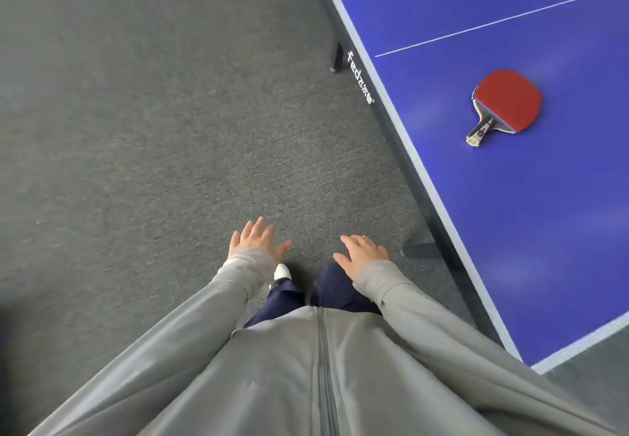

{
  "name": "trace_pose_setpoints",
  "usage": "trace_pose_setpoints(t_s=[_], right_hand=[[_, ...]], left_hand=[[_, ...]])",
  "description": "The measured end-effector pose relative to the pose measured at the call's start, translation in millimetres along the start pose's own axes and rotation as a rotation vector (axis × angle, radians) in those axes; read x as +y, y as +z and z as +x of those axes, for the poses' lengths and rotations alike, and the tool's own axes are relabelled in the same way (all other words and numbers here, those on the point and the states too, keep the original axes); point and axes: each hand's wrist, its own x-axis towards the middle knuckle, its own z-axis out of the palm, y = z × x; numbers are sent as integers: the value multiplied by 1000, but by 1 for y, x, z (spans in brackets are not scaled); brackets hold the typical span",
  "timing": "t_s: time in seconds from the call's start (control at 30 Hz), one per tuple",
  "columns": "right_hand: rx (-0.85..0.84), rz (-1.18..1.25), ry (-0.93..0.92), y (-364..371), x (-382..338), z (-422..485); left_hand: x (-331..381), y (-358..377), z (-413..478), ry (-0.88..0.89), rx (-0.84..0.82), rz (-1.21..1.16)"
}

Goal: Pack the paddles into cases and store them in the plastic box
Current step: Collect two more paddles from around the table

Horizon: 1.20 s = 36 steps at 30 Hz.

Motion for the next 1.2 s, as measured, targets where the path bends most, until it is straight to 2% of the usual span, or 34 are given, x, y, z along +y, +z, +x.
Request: trace_pose_setpoints(t_s=[0.13,0.23,0.43,0.63,0.8,0.97,1.2], right_hand=[[21,130,67,-15,5,17],[73,253,93,-38,15,36],[324,555,107,-109,50,70],[513,764,264,-157,91,87],[633,940,481,-171,131,101],[781,1034,780,-194,168,128],[690,1082,1151,-232,192,173]], left_hand=[[13,-27,26,76,-76,77],[30,-46,53,99,-73,118],[87,-102,112,153,-2,53],[158,-154,156,328,36,22],[214,-194,189,476,62,25],[269,-230,237,585,57,67],[311,-279,315,673,-13,162]])
